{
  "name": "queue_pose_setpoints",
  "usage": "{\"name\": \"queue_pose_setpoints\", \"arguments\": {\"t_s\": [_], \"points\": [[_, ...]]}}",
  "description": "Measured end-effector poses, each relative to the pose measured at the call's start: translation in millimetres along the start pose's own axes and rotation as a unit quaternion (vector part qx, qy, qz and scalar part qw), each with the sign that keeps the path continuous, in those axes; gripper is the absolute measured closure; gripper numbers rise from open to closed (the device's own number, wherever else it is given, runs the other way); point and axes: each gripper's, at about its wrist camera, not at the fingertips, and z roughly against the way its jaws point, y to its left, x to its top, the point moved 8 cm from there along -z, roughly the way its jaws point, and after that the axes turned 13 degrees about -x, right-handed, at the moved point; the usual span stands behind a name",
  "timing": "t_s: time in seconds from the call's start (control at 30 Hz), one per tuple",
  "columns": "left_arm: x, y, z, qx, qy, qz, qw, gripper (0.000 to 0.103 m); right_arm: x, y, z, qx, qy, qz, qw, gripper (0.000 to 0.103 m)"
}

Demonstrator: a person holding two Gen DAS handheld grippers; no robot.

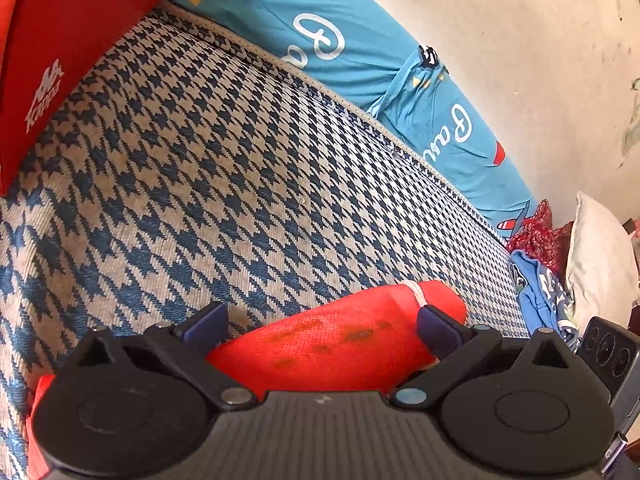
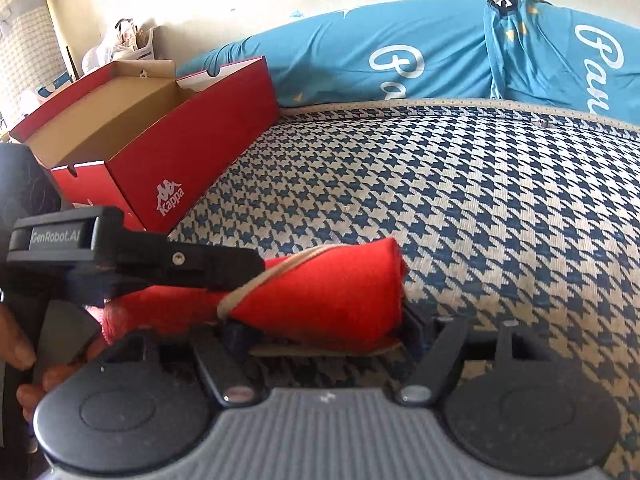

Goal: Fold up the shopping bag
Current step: 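Pull the string loop tight around the rolled bag with the right tool while the left tool holds it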

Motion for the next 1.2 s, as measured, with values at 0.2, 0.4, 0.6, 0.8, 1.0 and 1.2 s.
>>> {"name": "queue_pose_setpoints", "arguments": {"t_s": [0.2,0.4,0.6,0.8,1.0,1.2], "points": [[3,-3,9,0.007,-0.002,-0.016,0.9998,0.002,1,-1,-7,0.000,0.019,-0.009,1.000,0.034],[1,-13,9,0.018,0.010,-0.055,0.9983,0.001,1,0,-9,-0.007,0.019,-0.005,1.000,0.034],[3,-14,-2,0.042,0.028,-0.067,0.9965,0.000,2,2,-12,-0.017,0.019,-0.002,1.000,0.035],[9,0,-4,0.047,0.014,-0.030,0.9983,0.000,4,2,-17,-0.019,0.015,-0.015,1.000,0.035],[12,7,-6,0.052,0.001,-0.018,0.9985,0.000,5,-1,-23,-0.009,0.007,-0.027,1.000,0.034],[19,14,-7,0.059,-0.013,0.001,0.9982,0.000,7,-3,-27,-0.007,-0.001,-0.041,0.999,0.031]]}}
